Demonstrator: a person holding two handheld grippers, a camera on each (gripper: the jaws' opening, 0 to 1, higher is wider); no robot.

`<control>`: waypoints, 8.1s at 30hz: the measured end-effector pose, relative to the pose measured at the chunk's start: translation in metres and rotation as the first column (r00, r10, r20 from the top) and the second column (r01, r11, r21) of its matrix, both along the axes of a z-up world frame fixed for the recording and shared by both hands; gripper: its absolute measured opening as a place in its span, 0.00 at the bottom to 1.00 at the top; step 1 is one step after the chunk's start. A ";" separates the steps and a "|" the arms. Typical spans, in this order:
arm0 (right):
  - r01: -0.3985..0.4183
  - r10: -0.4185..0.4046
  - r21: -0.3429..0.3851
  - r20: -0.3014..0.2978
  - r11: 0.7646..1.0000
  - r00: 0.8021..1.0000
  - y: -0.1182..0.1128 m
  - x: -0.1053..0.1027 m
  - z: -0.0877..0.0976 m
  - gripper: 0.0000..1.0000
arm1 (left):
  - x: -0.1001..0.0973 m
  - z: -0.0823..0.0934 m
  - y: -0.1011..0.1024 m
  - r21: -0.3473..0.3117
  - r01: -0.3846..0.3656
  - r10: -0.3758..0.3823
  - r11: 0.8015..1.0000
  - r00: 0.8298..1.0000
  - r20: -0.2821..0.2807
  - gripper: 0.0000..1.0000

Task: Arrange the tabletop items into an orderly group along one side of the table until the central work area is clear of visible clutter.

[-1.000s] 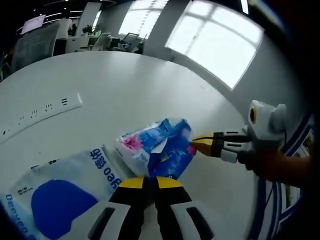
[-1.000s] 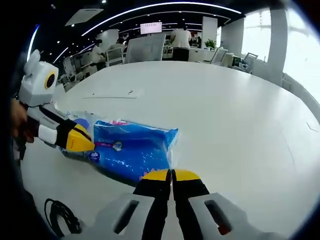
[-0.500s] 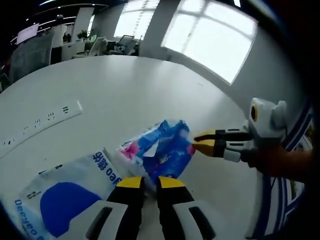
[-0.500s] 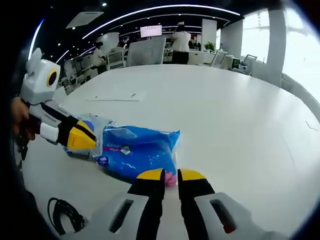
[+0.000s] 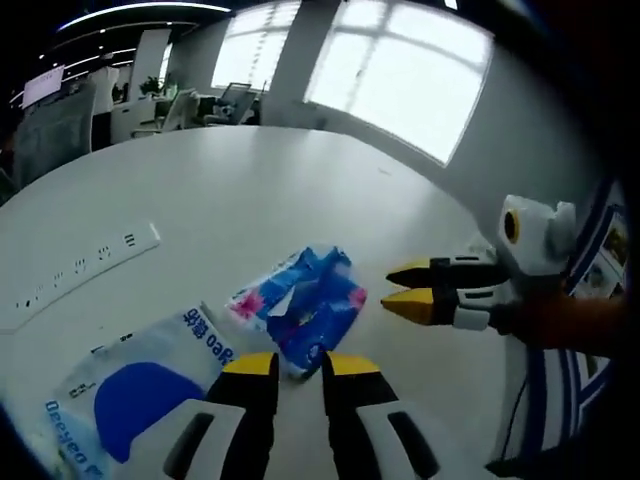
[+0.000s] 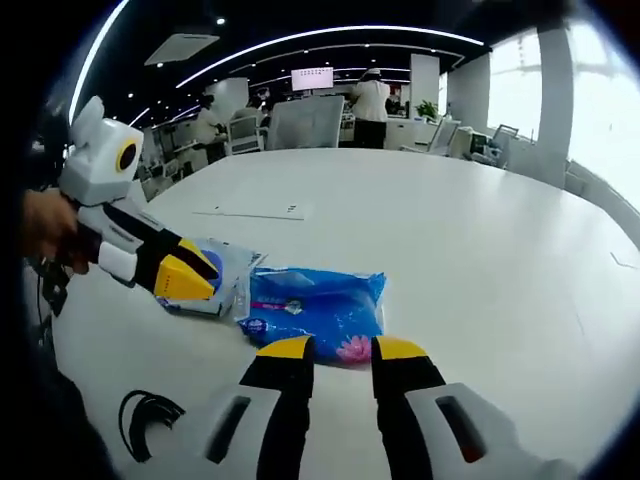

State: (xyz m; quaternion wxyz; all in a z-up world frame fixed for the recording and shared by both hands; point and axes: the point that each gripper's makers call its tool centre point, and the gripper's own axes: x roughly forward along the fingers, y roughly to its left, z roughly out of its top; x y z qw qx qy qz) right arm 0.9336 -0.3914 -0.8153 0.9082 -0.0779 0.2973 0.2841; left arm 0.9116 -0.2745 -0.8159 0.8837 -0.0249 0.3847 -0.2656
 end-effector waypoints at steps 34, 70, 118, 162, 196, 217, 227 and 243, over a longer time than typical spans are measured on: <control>-0.244 0.237 -0.039 -0.145 0.969 0.961 0.035 -0.141 -0.039 0.34 | -0.149 -0.027 -0.016 -0.036 0.008 -0.012 0.999 0.995 -0.097 0.29; -0.178 0.176 0.003 -0.173 0.984 0.969 0.039 -0.155 -0.062 0.09 | -0.163 -0.065 -0.002 0.034 -0.146 0.149 0.989 0.982 -0.114 0.09; -0.007 0.016 0.063 -0.139 0.998 0.990 0.047 -0.098 -0.009 0.07 | -0.101 -0.010 0.011 -0.042 -0.170 0.166 0.985 0.982 -0.090 0.05; -0.058 0.050 -0.060 -0.129 0.997 0.990 0.056 -0.070 -0.048 0.07 | -0.067 -0.058 0.022 0.057 -0.113 0.120 0.992 0.985 -0.127 0.07; -0.102 0.102 -0.009 -0.021 0.995 0.995 0.055 -0.079 -0.012 0.19 | -0.083 -0.014 0.020 0.024 -0.086 0.085 0.996 0.996 0.030 0.25; -0.204 0.197 0.110 0.072 0.973 0.978 0.060 -0.094 0.020 0.63 | -0.136 0.062 0.095 -0.049 -0.229 0.234 0.972 0.937 0.259 0.53; -0.224 0.216 0.114 0.080 0.968 0.973 0.054 -0.116 0.025 0.69 | -0.189 0.068 0.147 -0.071 -0.343 0.349 0.936 0.890 0.292 0.69; -0.269 0.257 0.124 0.107 0.955 0.961 0.049 -0.141 0.039 0.86 | -0.242 0.068 0.183 -0.041 -0.373 0.365 0.927 0.873 0.323 0.81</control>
